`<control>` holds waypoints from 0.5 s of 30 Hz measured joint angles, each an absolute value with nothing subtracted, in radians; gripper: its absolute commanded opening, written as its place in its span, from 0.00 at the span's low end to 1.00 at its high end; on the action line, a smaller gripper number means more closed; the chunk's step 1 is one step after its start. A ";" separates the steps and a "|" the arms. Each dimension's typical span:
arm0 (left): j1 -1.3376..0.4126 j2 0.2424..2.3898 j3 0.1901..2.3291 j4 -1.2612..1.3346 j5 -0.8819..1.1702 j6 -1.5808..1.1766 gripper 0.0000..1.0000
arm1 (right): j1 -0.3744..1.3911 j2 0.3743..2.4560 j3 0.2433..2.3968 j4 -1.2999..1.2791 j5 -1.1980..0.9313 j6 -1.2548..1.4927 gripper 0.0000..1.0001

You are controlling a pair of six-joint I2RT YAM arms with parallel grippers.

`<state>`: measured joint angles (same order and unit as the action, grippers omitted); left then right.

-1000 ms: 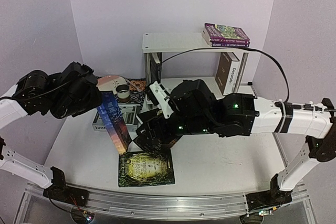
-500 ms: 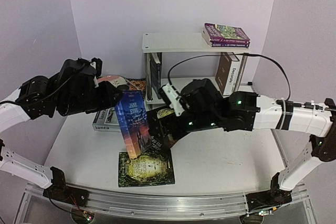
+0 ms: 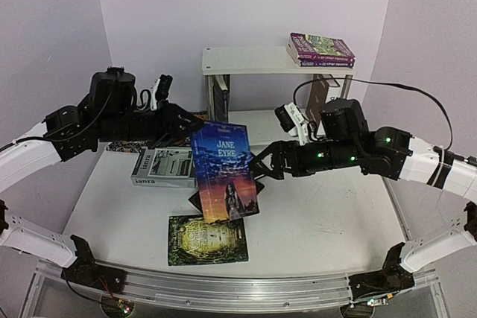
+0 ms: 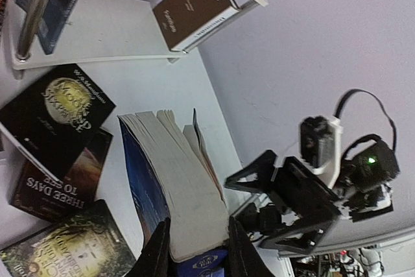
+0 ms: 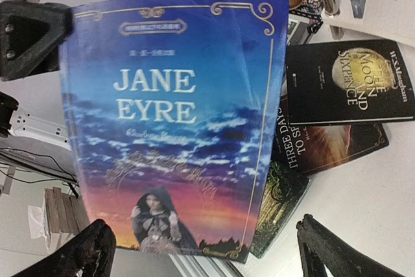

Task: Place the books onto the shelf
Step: Pass from the left arm to the right

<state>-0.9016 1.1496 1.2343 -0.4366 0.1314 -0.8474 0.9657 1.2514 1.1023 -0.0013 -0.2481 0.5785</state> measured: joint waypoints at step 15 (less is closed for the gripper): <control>-0.874 1.247 1.336 -0.197 0.392 -0.985 0.00 | 0.789 1.252 0.905 0.413 -0.514 0.885 0.98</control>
